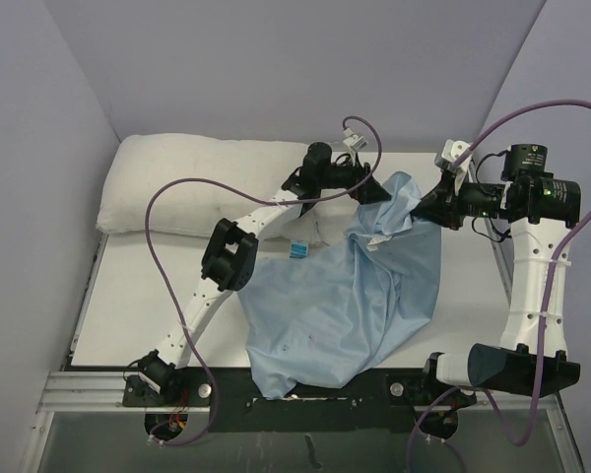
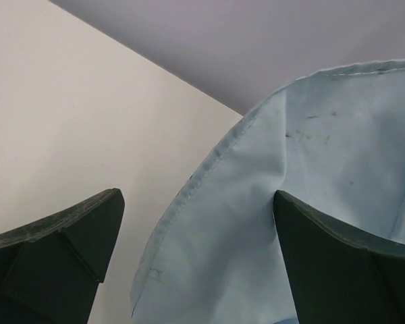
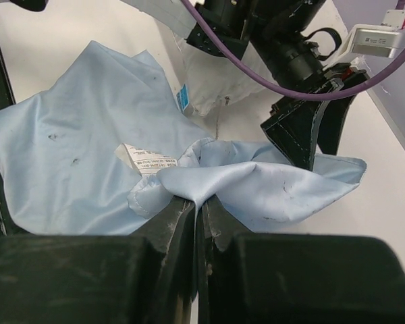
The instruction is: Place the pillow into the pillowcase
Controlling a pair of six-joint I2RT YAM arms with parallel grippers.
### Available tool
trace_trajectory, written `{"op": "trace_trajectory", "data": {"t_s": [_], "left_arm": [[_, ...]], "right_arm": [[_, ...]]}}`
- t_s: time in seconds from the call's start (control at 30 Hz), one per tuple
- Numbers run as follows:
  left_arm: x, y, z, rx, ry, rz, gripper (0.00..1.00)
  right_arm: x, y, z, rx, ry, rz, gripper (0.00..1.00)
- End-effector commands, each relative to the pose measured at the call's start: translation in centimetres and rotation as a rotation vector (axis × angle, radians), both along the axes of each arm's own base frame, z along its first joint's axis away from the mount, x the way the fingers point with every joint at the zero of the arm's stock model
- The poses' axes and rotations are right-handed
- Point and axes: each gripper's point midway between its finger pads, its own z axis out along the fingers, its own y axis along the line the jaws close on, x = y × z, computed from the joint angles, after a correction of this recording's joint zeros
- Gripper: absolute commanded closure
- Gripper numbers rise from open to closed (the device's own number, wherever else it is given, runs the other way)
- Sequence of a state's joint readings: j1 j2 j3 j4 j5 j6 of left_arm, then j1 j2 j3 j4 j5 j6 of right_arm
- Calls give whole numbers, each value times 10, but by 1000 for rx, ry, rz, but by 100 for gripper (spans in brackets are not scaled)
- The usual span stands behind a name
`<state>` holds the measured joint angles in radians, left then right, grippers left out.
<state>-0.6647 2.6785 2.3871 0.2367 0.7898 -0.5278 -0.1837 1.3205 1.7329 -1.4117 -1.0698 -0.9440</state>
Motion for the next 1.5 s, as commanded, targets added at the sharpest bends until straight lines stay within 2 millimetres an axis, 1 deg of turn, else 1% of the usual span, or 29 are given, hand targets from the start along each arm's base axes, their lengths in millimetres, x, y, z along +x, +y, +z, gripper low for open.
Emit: {"op": "trace_trajectory", "data": {"t_s": [0.0,0.07,0.13,0.17,0.23,0.3,0.37,0.43,0.47,0.5,0.53,0.57,0.6,0.7,0.73,0.77,0.87,0.93,1.03,1.13,1.17,1.2,1.27,1.3,1.33,1.37,1.4,1.47], "left_arm": [[-21,-7,29,-156,-61,-145,7],[-40,-9,27,-177,-56,-239,4],[-47,-10,15,-163,-36,-275,3],[-47,-10,9,-153,-22,-279,3],[-48,-10,-1,-138,5,-281,9],[-51,-12,-6,-139,25,-294,15],[-58,-14,-3,-155,29,-314,20],[-64,-16,6,-179,13,-335,29],[-65,-15,14,-190,0,-340,39],[-64,-14,23,-202,-14,-337,52],[-59,-11,36,-219,-33,-321,70],[-50,-5,49,-236,-47,-293,95],[-37,5,66,-256,-60,-249,100],[-7,38,122,-307,-137,-128,100],[2,52,146,-323,-174,-74,100],[7,64,166,-331,-213,-32,100],[14,98,218,-331,-316,89,100],[8,119,259,-338,-386,157,100],[2,137,298,-339,-453,247,100],[-7,147,345,-361,-523,331,100],[-12,146,359,-368,-542,349,100],[-18,146,374,-377,-566,367,100],[-33,141,403,-395,-623,400,100],[-43,139,419,-410,-662,418,100],[-51,134,430,-421,-691,433,100],[-63,131,443,-444,-724,449,100],[-72,128,454,-467,-755,469,100],[-89,125,472,-521,-785,497,100]], "right_arm": [[-3,8,5,61,-5,32,100],[-2,8,4,71,0,28,100],[-3,9,5,78,3,29,100],[-4,9,5,80,4,30,100],[-6,9,4,80,6,30,100],[-8,10,3,82,10,33,100],[-10,11,2,86,13,36,100],[-10,11,2,86,13,36,100],[-9,11,2,84,12,33,100],[-8,10,1,80,13,26,100],[-4,7,-1,67,15,7,100],[0,4,-3,54,20,-15,100],[5,-2,-6,31,21,-46,100],[26,-22,-12,-48,8,-166,100],[34,-29,-11,-75,-8,-204,100],[43,-37,-8,-102,-34,-242,100],[71,-60,13,-162,-132,-357,100],[93,-77,28,-192,-184,-441,100],[124,-105,62,-233,-291,-573,100],[152,-130,113,-229,-427,-686,100],[159,-136,131,-214,-471,-718,100],[163,-140,156,-194,-533,-745,100],[166,-149,200,-148,-650,-800,100],[165,-153,224,-125,-716,-823,100],[162,-156,246,-99,-780,-843,100],[156,-158,268,-71,-845,-859,100],[147,-161,292,-51,-922,-873,100],[131,-160,325,-14,-1037,-875,100]]}}
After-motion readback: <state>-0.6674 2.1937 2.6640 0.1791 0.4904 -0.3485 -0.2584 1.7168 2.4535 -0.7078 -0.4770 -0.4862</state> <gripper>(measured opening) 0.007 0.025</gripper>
